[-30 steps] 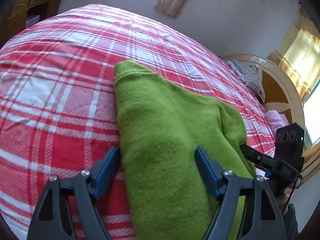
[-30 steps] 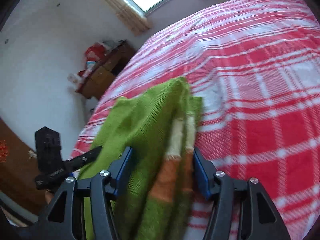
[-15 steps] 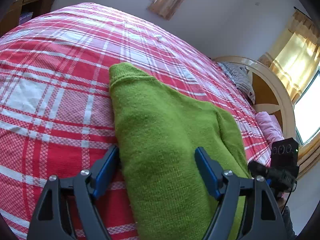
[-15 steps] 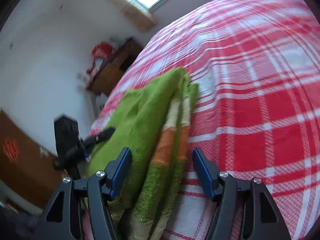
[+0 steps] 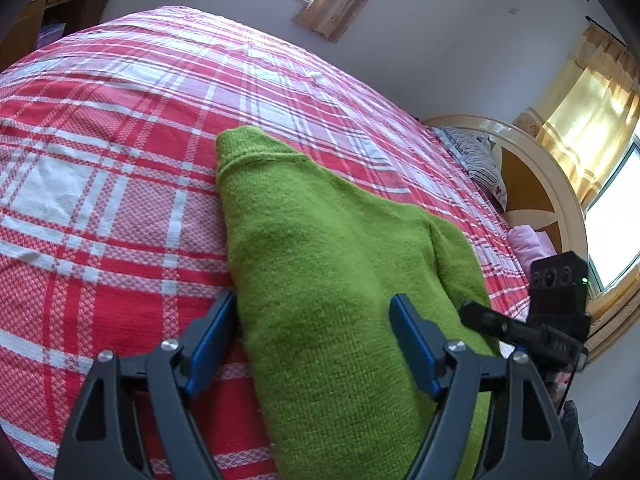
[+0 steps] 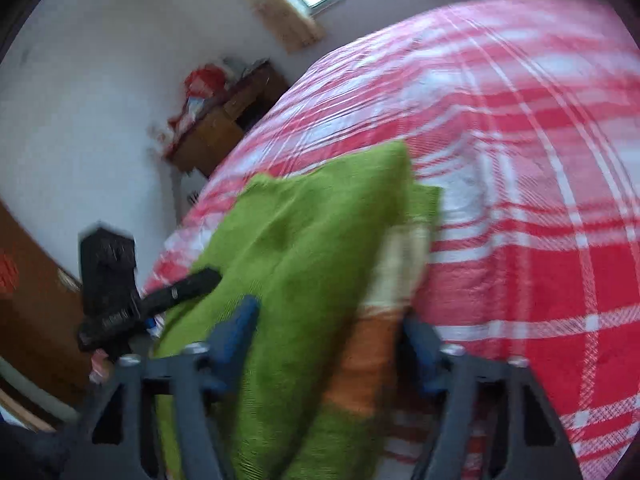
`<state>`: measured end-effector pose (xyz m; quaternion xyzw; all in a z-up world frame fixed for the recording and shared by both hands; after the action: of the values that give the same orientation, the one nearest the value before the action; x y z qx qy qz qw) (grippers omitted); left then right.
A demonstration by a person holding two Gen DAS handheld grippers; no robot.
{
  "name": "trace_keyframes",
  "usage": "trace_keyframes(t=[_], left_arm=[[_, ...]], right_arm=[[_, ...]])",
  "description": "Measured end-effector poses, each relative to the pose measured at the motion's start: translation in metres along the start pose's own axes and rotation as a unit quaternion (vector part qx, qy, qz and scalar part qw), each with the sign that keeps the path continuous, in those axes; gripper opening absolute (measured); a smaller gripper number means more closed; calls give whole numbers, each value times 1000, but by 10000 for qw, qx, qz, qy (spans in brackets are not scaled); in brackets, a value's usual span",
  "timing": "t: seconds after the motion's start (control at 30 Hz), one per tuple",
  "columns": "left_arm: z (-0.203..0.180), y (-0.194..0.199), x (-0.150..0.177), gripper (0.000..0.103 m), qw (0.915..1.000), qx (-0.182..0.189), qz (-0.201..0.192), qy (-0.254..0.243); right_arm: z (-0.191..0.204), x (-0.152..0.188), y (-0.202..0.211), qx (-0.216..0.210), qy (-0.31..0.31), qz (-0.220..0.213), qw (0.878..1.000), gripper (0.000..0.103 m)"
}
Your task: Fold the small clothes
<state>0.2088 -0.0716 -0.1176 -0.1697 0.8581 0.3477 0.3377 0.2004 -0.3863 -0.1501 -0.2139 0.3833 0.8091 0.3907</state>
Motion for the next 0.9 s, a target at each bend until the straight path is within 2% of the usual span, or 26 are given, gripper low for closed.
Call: trace_keyframes(t=[0.03, 0.1, 0.17, 0.3, 0.37, 0.5, 0.6, 0.73, 0.83, 0.9], left_arm=[[-2, 0, 1, 76, 10000, -5, 8, -38], [-5, -1, 2, 67, 9999, 1, 33, -95], [-4, -1, 2, 61, 10000, -13, 23, -75], [-8, 7, 7, 48, 9999, -64, 82, -8], [-13, 15, 13, 47, 9998, -85, 178, 70], [-23, 40, 34, 46, 9989, -33, 453, 148], [-40, 68, 57, 46, 9961, -103, 878, 79], [-62, 110, 97, 46, 9923, -215, 1186, -284], [-65, 119, 112, 55, 9928, -273, 1083, -437], [-64, 115, 114, 67, 9932, -357, 978, -520]], right_arm=[[-5, 0, 2, -89, -108, -8, 9999, 49], [-3, 2, 1, -104, -9, 43, 9999, 44], [6, 5, 0, 57, 243, 79, 9997, 39], [20, 12, 10, 267, 38, -90, 9996, 35], [31, 19, 23, 329, -73, -178, 9993, 34], [50, 39, 57, 241, -208, -151, 9994, 34], [60, 68, 88, 33, -563, 138, 9983, 34], [71, 112, 126, -121, -515, 524, 9972, 34], [76, 139, 142, -92, -352, 589, 9976, 36], [77, 150, 147, 255, -10, 398, 9989, 41]])
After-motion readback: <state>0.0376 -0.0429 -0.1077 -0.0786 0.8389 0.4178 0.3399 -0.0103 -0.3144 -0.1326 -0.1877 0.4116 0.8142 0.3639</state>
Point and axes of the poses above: each gripper's, at about its wrist camera, not at the fingertips, and y roughly against the way its jaws point, z to its left, x to its underside, the point moved 2 cm from there along -y, roughly the way its jaws point, and after that the axes turned 12 degrees about -z, right-handed, at the moved point
